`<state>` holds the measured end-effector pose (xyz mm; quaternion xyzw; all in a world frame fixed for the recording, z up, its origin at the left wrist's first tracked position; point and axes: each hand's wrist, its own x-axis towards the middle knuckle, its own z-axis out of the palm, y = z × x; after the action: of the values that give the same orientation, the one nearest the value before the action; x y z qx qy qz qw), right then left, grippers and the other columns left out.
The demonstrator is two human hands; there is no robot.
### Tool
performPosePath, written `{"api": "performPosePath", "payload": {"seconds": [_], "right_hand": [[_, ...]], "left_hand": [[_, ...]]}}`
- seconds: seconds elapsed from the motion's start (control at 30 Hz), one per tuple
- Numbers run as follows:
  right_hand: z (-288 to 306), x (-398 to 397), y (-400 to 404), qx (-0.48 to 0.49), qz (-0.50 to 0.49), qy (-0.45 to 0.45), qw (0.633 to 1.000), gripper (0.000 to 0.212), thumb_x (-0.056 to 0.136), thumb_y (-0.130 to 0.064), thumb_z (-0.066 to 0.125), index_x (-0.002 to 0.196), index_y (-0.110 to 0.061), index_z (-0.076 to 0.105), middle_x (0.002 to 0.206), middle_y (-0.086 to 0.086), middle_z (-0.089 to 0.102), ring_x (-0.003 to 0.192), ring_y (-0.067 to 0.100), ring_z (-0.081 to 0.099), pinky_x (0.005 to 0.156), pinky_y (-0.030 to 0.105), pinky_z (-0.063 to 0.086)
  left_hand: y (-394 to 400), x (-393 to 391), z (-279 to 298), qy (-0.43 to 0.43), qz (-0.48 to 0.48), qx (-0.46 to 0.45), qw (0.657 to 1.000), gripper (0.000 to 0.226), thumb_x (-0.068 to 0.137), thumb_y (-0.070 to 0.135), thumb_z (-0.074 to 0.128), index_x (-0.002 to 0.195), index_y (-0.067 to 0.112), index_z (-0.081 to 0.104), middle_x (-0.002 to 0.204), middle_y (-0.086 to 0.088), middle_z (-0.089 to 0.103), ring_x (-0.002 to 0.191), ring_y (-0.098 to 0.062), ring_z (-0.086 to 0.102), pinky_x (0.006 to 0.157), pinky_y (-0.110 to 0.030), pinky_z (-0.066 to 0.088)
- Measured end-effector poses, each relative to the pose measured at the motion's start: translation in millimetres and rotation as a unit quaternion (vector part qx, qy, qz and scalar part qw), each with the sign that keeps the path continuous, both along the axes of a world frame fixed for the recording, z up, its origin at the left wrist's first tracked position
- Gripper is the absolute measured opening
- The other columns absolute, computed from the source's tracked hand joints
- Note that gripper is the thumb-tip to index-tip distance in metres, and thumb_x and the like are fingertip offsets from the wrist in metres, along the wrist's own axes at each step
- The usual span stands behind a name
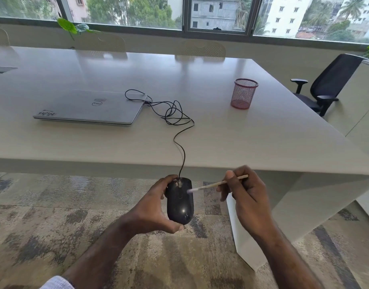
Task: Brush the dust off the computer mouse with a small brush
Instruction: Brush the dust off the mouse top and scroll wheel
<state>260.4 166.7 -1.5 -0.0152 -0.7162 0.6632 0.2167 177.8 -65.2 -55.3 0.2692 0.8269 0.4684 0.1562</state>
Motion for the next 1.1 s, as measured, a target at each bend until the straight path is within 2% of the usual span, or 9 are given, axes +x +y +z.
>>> {"api": "performPosePath", "payload": {"seconds": [0.2,0.27,0.4,0.47,0.6,0.73,0.83,1.03,1.1], "right_hand": [[-7.9,2.5,0.4,0.002,0.023,-0.039,0.999,0.023,0.103,-0.007,0.053,0.079,-0.006,0.056,0.063,0.009,0.068,0.056,0.024,0.060,0.057,0.037,0.051],[-8.8,4.4,0.8,0.013,0.047,-0.047,0.998,0.025,0.103,-0.006,0.052,0.078,-0.005,0.056,0.060,0.008,0.066,0.055,0.023,0.059,0.056,0.040,0.050],[-6.6,5.5,-0.2,0.018,0.064,-0.039,0.997,0.025,0.102,-0.008,0.054,0.077,-0.005,0.056,0.059,0.007,0.064,0.053,0.021,0.058,0.055,0.037,0.048],[-4.0,5.1,-0.6,-0.002,0.044,-0.007,0.999,0.023,0.100,-0.013,0.055,0.079,-0.006,0.058,0.061,0.009,0.066,0.053,0.021,0.058,0.054,0.032,0.049],[-4.4,2.6,-0.6,-0.010,0.031,0.015,0.999,0.018,0.099,-0.022,0.057,0.084,-0.012,0.060,0.073,0.013,0.072,0.059,0.026,0.061,0.058,0.038,0.052],[-9.9,3.0,0.4,0.033,0.088,-0.022,0.995,0.019,0.095,-0.023,0.057,0.077,-0.025,0.060,0.070,0.009,0.069,0.061,0.023,0.060,0.061,0.043,0.051],[-8.9,4.0,3.9,0.046,0.110,-0.036,0.992,0.024,0.095,-0.023,0.056,0.073,-0.033,0.059,0.065,0.005,0.065,0.060,0.020,0.058,0.059,0.041,0.048],[-5.1,2.6,3.4,-0.002,0.134,0.003,0.991,0.011,0.096,-0.010,0.052,0.089,-0.006,0.060,0.074,0.006,0.064,0.064,0.018,0.057,0.061,0.023,0.048],[-5.8,3.7,-1.0,0.003,0.159,-0.008,0.987,0.010,0.097,-0.011,0.053,0.093,-0.006,0.061,0.080,0.009,0.064,0.068,0.021,0.057,0.063,0.028,0.049]], "left_hand": [[-0.8,-1.0,2.0,0.001,0.005,-0.003,1.000,0.113,0.045,0.045,0.084,0.146,0.043,0.035,0.133,0.022,0.049,0.118,0.011,0.047,0.093,-0.002,0.037],[-1.6,-1.0,1.8,-0.003,0.009,-0.004,1.000,0.112,0.045,0.044,0.085,0.145,0.045,0.035,0.134,0.022,0.048,0.120,0.011,0.047,0.095,-0.007,0.038],[-1.5,-2.2,2.0,-0.002,0.013,-0.004,1.000,0.113,0.046,0.039,0.087,0.149,0.036,0.039,0.134,0.011,0.053,0.121,-0.005,0.053,0.101,-0.022,0.044],[-1.1,-2.6,2.2,-0.003,0.010,-0.005,1.000,0.113,0.047,0.038,0.087,0.149,0.035,0.039,0.134,0.012,0.053,0.120,0.000,0.052,0.100,-0.019,0.044],[-0.6,-3.7,1.1,-0.014,0.011,-0.003,1.000,0.116,0.045,0.042,0.085,0.150,0.035,0.037,0.133,0.018,0.048,0.113,0.017,0.047,0.092,-0.002,0.039],[0.4,-5.3,-1.4,-0.018,0.011,-0.003,1.000,0.115,0.046,0.040,0.086,0.150,0.036,0.037,0.135,0.013,0.053,0.121,0.001,0.052,0.098,-0.014,0.040],[-0.3,-6.1,-5.2,-0.015,0.014,-0.006,1.000,0.111,0.045,0.041,0.084,0.146,0.043,0.038,0.130,0.021,0.050,0.113,0.013,0.049,0.090,-0.007,0.040],[-0.6,-8.6,-8.1,-0.008,0.016,-0.013,1.000,0.106,0.046,0.041,0.086,0.139,0.054,0.038,0.123,0.033,0.050,0.110,0.011,0.050,0.085,-0.004,0.040],[0.2,-9.1,-9.2,-0.009,0.015,-0.013,1.000,0.109,0.045,0.042,0.086,0.142,0.050,0.037,0.127,0.029,0.051,0.112,0.013,0.050,0.087,-0.004,0.038]]}}
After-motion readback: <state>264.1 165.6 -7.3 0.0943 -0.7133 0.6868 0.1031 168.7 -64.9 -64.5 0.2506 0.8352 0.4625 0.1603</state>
